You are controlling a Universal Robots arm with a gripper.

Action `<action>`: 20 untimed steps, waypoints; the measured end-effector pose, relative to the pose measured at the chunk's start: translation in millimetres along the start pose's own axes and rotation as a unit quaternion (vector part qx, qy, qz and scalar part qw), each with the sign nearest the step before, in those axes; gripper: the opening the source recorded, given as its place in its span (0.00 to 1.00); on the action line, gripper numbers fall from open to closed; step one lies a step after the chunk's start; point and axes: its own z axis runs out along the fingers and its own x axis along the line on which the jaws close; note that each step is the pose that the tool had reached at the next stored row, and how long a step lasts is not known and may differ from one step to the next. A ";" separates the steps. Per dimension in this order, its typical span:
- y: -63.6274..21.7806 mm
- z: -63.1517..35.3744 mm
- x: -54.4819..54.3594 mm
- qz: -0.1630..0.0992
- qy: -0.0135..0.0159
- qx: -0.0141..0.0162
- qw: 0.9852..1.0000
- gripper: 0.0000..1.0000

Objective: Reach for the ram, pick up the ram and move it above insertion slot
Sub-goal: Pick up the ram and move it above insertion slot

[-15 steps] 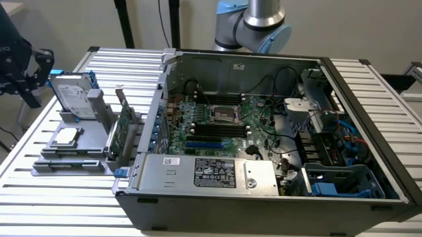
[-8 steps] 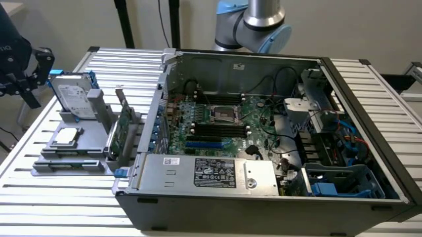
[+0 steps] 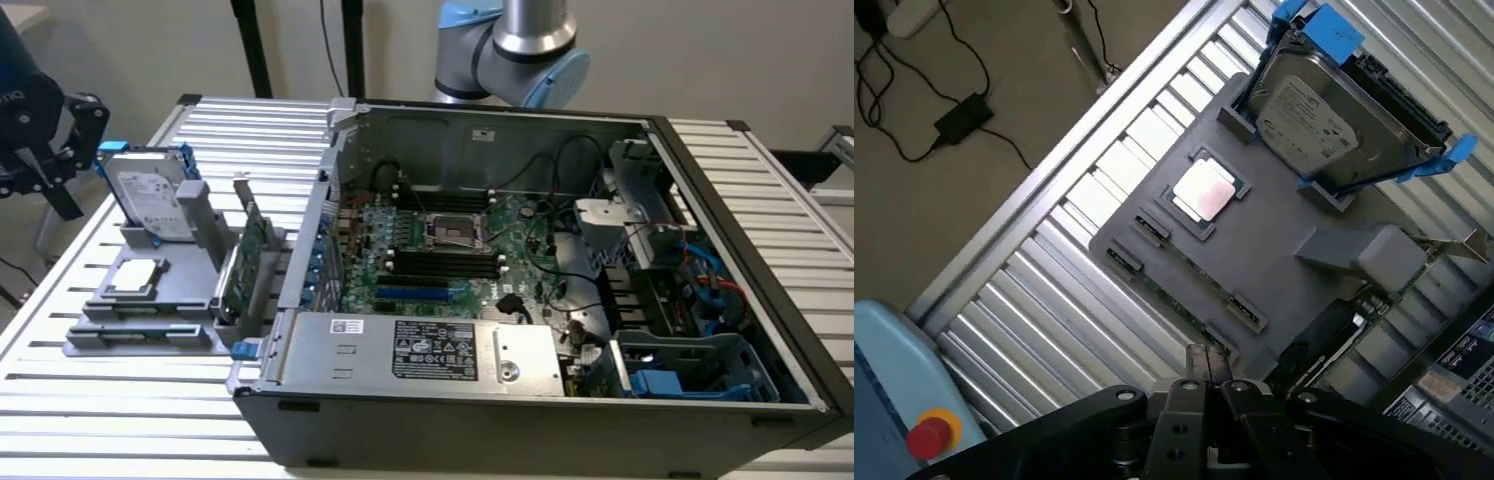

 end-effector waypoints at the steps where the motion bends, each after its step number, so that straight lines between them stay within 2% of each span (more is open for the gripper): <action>1: 0.0 0.0 0.0 -0.009 0.000 0.000 1.000 0.11; 5: 0.0 0.1 0.0 -0.046 0.002 0.000 0.999 0.11; 10: 0.0 0.1 0.0 -0.091 0.003 0.000 0.996 0.11; 15: 0.0 0.5 0.0 -0.136 0.005 0.000 0.991 0.11; 18: 0.0 0.9 0.0 -0.163 0.006 0.001 0.987 0.11; 20: 0.0 1.3 0.0 -0.181 0.007 0.001 0.983 0.11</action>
